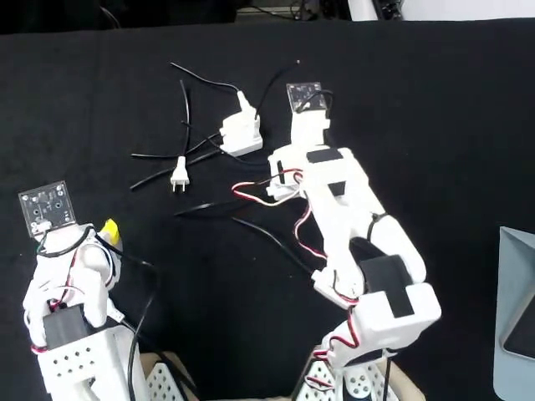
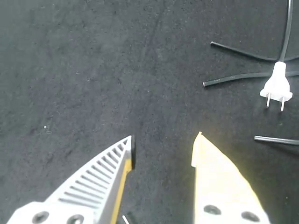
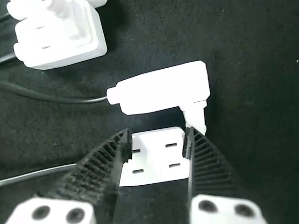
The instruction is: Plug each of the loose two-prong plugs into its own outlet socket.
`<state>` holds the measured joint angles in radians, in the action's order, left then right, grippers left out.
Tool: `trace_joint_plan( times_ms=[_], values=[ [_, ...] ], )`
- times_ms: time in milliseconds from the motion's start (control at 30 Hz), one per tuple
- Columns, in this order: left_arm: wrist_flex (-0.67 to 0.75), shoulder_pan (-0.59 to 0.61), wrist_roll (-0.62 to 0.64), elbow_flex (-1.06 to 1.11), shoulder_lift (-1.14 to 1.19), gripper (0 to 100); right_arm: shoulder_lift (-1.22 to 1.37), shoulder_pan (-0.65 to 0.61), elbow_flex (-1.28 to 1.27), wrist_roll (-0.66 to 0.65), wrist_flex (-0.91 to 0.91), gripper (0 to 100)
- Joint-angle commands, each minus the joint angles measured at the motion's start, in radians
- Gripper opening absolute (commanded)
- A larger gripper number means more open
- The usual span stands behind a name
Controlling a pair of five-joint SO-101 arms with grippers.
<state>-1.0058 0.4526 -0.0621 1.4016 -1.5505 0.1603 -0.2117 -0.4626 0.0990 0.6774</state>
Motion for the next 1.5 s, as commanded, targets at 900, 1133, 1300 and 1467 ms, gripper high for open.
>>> trace_joint_plan(
  times_ms=[900, 1133, 1300, 1467],
  values=[
    [0.017, 0.001, 0.006, -0.022, -0.003, 21, -0.481, -0.411, 0.028, 0.008, 0.578, 17.7],
    [-0.044, -0.05, -0.058, -0.065, -0.002, 21, -0.608, -0.344, -0.191, 0.009, 0.43, 17.7],
    [-0.132, -0.13, -0.072, -0.107, -0.003, 21, -0.608, -0.341, -0.298, 0.011, 0.164, 17.7],
    [-0.133, -0.113, -0.071, -0.096, -0.003, 21, -0.59, -0.391, -0.308, 0.012, -0.094, 17.7]
  ],
)
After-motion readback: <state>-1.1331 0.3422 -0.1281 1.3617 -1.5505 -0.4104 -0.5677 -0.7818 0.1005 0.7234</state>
